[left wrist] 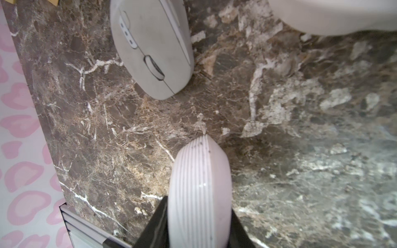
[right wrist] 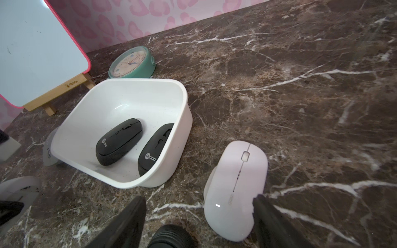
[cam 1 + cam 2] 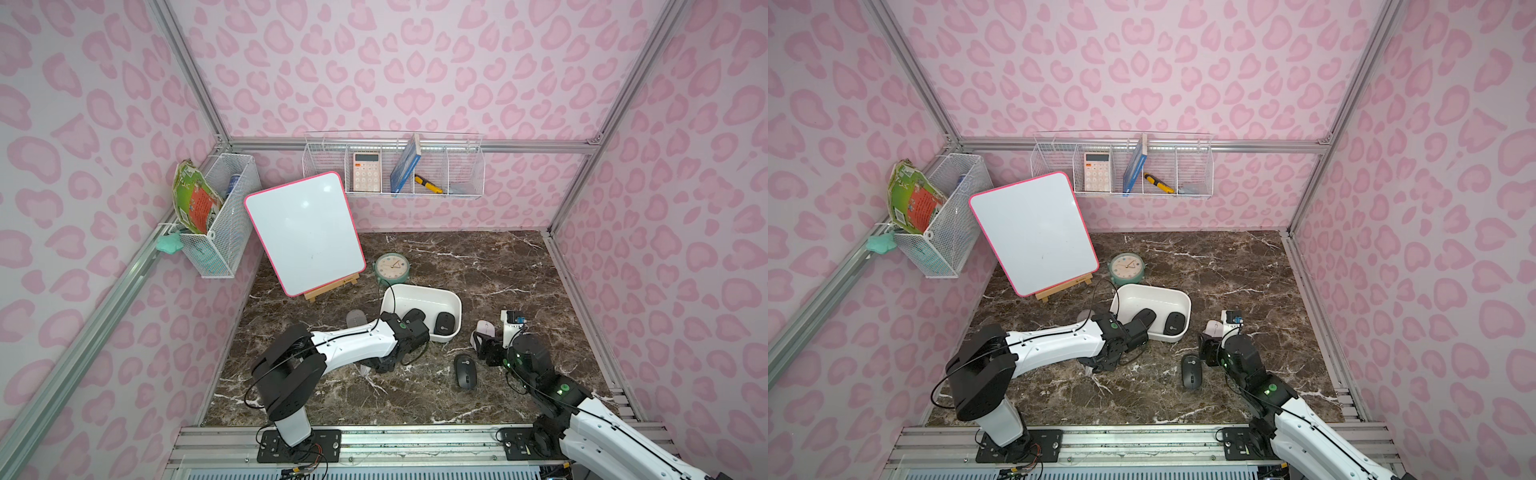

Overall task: Take out the mouse from the storage box
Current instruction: Place the mouse at the center of the board, then pick up the mouse from the storage box.

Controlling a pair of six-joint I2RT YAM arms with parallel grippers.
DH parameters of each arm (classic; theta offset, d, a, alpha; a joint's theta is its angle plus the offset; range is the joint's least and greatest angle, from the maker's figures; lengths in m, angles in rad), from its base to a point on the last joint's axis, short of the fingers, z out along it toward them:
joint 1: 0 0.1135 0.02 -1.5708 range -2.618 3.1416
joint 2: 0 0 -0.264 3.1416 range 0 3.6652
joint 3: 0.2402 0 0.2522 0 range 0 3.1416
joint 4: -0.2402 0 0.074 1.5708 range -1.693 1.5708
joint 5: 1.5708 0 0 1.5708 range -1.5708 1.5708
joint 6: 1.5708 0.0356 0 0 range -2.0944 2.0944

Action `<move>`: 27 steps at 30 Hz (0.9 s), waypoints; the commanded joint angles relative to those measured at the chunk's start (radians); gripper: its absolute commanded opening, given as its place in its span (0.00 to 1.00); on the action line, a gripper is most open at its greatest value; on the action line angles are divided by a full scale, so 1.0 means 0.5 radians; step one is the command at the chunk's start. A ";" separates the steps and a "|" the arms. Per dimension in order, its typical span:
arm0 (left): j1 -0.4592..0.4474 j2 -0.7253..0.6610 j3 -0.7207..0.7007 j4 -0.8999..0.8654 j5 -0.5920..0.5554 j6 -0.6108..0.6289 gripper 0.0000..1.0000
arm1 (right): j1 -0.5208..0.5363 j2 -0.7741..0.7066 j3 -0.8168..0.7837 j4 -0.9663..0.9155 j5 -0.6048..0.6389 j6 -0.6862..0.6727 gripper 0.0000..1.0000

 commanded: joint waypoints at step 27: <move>0.054 -0.859 -0.414 0.555 0.144 0.039 0.87 | 0.038 0.723 0.639 -0.196 -0.053 0.124 0.80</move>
